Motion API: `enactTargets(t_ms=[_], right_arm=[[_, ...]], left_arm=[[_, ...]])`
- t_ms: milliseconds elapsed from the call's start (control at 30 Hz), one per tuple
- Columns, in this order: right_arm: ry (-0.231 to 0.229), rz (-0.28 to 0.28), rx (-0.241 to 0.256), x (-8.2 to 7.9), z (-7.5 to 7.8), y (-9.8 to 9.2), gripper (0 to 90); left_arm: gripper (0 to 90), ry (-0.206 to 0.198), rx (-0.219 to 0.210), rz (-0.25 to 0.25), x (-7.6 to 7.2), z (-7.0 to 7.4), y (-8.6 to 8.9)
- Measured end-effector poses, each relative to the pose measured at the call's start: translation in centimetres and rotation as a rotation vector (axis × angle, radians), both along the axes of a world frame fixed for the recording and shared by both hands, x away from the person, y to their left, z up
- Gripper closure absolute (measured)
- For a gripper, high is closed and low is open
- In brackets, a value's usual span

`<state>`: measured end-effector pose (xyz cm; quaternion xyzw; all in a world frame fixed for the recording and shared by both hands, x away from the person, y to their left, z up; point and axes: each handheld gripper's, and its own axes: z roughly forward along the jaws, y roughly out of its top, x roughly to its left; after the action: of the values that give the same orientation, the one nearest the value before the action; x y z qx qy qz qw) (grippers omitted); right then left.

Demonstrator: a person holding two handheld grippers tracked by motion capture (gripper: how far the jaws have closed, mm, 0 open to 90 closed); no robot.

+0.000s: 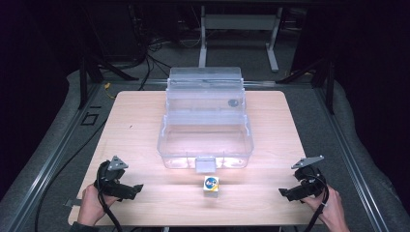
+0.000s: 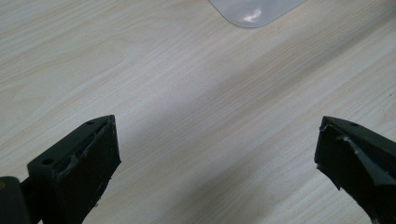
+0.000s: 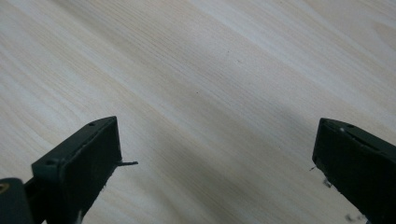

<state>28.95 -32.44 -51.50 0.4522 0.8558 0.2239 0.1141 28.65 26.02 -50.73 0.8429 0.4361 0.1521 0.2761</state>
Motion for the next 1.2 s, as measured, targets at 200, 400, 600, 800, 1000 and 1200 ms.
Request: enactTargets(t_ms=[200,400,600,800,1000,1200], right_arm=[[0.010,0.015,-0.008,-0.2,0.4,0.4,1.0],[0.024,0.039,-0.034,-0.2,0.9,1.2,1.1],[0.039,0.078,-0.051,-0.2,1.5,2.6,1.1],[0.031,0.106,-0.077,0.0,2.3,4.0,1.1],[0.044,0.141,-0.092,0.2,3.0,5.1,1.1],[0.040,0.177,-0.118,0.4,3.8,6.9,1.1]], left_arm=[[0.2,-0.001,-0.004,-0.004,0.1,0.1,-0.1],[0.2,0.000,-0.001,0.001,-0.1,0.1,0.1],[0.2,-0.005,0.003,0.003,-0.1,0.3,0.0],[0.2,0.001,0.008,-0.005,-0.1,0.1,-0.1],[0.1,0.002,0.008,-0.003,-0.1,0.2,0.0],[0.1,0.005,0.009,-0.008,-0.1,0.2,0.0]])
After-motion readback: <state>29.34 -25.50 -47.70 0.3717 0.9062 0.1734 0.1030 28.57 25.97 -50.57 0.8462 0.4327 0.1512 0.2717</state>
